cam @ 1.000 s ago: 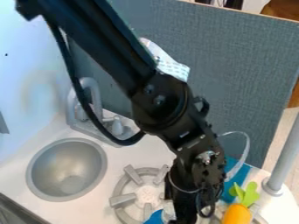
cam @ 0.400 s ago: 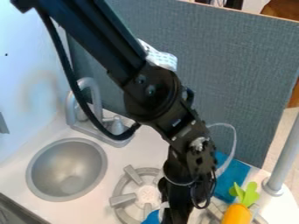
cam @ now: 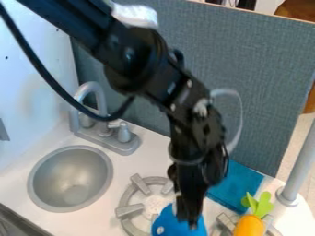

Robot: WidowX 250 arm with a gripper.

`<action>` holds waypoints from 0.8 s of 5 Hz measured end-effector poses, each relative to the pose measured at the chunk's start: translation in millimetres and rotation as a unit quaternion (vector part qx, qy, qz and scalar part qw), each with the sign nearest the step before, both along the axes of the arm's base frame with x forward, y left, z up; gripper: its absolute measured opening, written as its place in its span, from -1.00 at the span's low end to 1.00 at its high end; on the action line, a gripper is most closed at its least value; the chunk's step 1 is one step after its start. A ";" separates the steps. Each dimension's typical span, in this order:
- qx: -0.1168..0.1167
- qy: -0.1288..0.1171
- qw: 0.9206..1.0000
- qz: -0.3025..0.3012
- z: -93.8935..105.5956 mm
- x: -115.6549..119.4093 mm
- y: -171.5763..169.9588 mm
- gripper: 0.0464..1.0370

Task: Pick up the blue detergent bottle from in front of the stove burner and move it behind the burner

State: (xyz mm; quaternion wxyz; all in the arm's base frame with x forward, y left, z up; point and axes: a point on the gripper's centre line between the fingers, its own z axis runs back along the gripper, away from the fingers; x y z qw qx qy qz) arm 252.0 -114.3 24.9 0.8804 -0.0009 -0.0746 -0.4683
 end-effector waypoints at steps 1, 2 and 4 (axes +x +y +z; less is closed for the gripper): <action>-0.014 -0.065 0.991 0.118 12.1 11.1 9.5 -0.10; -0.031 -0.090 0.970 0.224 11.3 23.9 29.9 -0.10; -0.036 -0.070 0.899 0.430 19.3 58.2 74.6 -0.10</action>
